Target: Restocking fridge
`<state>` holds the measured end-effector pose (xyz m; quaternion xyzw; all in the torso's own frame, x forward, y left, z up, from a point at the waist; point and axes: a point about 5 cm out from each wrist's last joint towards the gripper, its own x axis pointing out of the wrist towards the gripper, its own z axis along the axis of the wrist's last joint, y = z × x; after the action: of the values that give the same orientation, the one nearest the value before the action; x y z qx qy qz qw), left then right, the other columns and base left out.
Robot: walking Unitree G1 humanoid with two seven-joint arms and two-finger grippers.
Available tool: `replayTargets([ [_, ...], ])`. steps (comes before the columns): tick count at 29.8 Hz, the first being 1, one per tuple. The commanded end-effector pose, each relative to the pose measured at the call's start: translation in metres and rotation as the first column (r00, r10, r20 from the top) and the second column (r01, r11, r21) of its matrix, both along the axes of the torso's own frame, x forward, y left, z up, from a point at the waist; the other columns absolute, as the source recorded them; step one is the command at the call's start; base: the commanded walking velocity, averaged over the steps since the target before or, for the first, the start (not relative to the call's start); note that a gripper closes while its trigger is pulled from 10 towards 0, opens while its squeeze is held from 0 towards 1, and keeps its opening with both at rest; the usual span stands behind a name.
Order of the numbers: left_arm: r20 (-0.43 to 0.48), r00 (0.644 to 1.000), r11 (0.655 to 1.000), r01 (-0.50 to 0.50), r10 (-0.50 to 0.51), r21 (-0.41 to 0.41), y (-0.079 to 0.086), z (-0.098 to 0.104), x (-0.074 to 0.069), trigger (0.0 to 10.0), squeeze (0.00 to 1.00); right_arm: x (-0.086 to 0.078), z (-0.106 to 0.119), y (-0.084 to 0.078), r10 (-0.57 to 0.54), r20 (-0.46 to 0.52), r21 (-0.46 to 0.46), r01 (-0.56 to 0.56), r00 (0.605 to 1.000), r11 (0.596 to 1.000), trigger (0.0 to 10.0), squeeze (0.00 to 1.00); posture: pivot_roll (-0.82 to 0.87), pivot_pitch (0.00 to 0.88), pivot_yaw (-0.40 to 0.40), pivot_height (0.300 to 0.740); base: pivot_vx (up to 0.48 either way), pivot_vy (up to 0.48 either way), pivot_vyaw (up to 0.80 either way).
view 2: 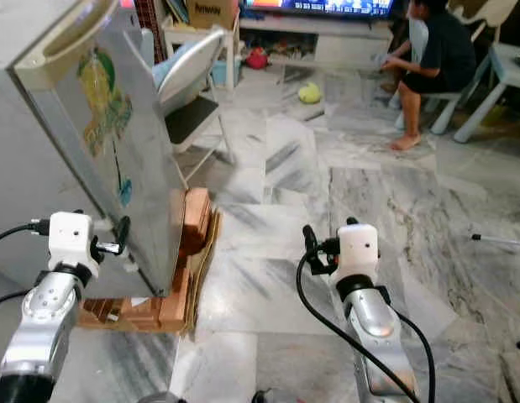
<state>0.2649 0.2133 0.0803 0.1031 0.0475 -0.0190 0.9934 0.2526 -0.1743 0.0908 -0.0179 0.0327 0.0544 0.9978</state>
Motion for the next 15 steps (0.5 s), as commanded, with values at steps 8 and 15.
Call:
replayTargets([
  [8,0.037,0.996,0.997,0.077,-0.077,-0.005,-0.016,0.013,-0.002,10.0,0.00,0.005,0.003,-0.001,-0.008,-0.004,0.019,0.008,1.000,1.000,10.0,0.00,0.01,0.052,-0.033,0.740,0.000,0.000,-0.69],
  [15,0.044,0.996,0.997,0.078,-0.078,0.003,-0.014,0.023,-0.011,10.0,0.00,0.003,0.002,-0.004,-0.015,0.001,0.007,0.015,1.000,1.000,10.0,0.00,0.00,0.048,-0.027,0.740,0.000,0.317,-0.11],
])
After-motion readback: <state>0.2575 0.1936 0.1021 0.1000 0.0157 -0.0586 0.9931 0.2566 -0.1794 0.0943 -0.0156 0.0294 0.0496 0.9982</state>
